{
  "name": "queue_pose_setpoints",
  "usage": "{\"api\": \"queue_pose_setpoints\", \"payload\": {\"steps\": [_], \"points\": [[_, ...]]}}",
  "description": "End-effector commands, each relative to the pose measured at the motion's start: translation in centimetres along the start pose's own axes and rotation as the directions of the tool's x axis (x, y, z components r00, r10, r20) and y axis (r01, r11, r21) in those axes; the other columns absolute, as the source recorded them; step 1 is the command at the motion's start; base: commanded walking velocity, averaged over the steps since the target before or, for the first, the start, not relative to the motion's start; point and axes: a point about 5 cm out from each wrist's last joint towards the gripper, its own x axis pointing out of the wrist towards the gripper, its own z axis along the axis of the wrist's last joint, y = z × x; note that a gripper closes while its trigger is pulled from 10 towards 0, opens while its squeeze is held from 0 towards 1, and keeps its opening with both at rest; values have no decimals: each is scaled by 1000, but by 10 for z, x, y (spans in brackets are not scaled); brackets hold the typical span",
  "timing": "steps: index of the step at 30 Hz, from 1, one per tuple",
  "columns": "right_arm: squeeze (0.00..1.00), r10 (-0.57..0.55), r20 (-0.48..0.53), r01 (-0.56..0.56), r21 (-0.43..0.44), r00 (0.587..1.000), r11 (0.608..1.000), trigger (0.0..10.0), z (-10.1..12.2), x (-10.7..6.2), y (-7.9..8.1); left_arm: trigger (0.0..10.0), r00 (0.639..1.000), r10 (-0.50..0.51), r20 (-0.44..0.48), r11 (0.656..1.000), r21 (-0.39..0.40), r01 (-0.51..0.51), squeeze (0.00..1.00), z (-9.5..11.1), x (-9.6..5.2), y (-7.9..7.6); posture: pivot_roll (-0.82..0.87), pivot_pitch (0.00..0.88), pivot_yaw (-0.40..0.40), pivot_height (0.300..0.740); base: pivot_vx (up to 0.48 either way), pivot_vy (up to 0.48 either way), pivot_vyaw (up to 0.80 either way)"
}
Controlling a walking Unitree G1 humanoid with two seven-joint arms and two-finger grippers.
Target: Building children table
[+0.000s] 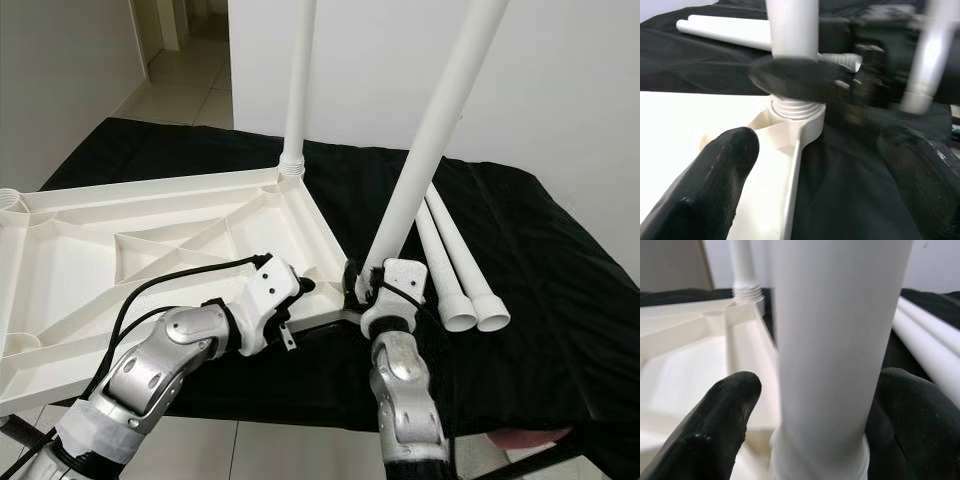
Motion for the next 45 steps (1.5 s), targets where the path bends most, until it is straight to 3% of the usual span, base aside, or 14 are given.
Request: {"api": "queue_pose_setpoints", "payload": {"steps": [1, 4, 6, 12, 13, 14, 16, 23, 24, 25, 26, 38, 45], "points": [[0, 39, -14, -39, 6, 999, 999, 10000, -1, -10, 0, 10000, 999, 39, 0, 999, -1, -39, 0, 0, 0, 0, -33, 0, -93, 740, 0, 0, 0], [0, 52, -22, -52, 3, 998, 999, 10000, -3, -17, -1, 10000, 999, 41, 2, 999, -3, -41, 0, 0, 0, -1, -33, 0, -93, 740, 0, 0, 0], [0, 77, -48, -78, -19, 996, 997, 10000, -7, -30, -4, 10000, 999, 44, 3, 999, -9, -44, 0, -1, -1, -1, -37, 0, -93, 740, 0, 0, 0], [0, 77, -64, -79, -28, 995, 997, 10000, -10, -35, -7, 10000, 999, 50, 5, 999, -12, -50, 0, -1, -2, -1, -41, 0, -91, 740, 0, 0, 0], [0, 92, -69, -94, -28, 993, 995, 3412, -11, -36, -7, 10000, 998, 61, 12, 998, -10, -61, 0, 0, -2, 0, -43, 0, -90, 740, 0, 0, 0], [0, 114, -73, -116, -30, 991, 993, 275, -12, -37, -5, 10000, 997, 69, 17, 998, -12, -68, 0, 1, -2, 2, -44, 0, -91, 740, 0, 0, 0], [0, 131, -82, -134, -27, 988, 991, 0, -13, -38, -3, 10000, 997, 69, 19, 997, -17, -69, 0, 2, -2, 2, -44, 0, -91, 740, 0, 0, 0], [0, 187, -109, -187, 12, 976, 982, 0, -16, -41, 1, 10000, 996, 77, 47, 997, -24, -76, 0, 9, -3, 5, -41, 0, -94, 740, 0, 0, 0], [0, 250, -134, -248, 30, 959, 968, 6824, -19, -41, 6, 10000, 992, 106, 75, 994, -37, -103, 0, 13, -5, 8, -38, 0, -98, 740, 0, 0, 0], [0, 250, -134, -248, 30, 959, 968, 6824, -19, -41, 6, 10000, 992, 106, 75, 994, -37, -103, 0, 13, -5, 8, -38, 0, -98, 740, 0, 0, 0], [0, 276, -147, -273, 43, 950, 961, 10000, -20, -40, 7, 10000, 988, 127, 89, 991, -48, -123, 0, 16, -5, 10, -37, 0, -99, 740, 0, 0, 0], [0, 326, -161, -325, 32, 932, 945, 10000, -21, -25, -8, 10000, 980, 166, 105, 985, -56, -161, 0, 20, -8, 14, -29, 0, -104, 740, 0, 0, 0], [0, 343, -174, -350, -10, 923, 937, 10000, -16, -5, -29, 10000, 978, 198, 71, 978, -75, -193, 0, 13, -17, 19, -10, 0, -114, 740, 0, 0, 0]]}}
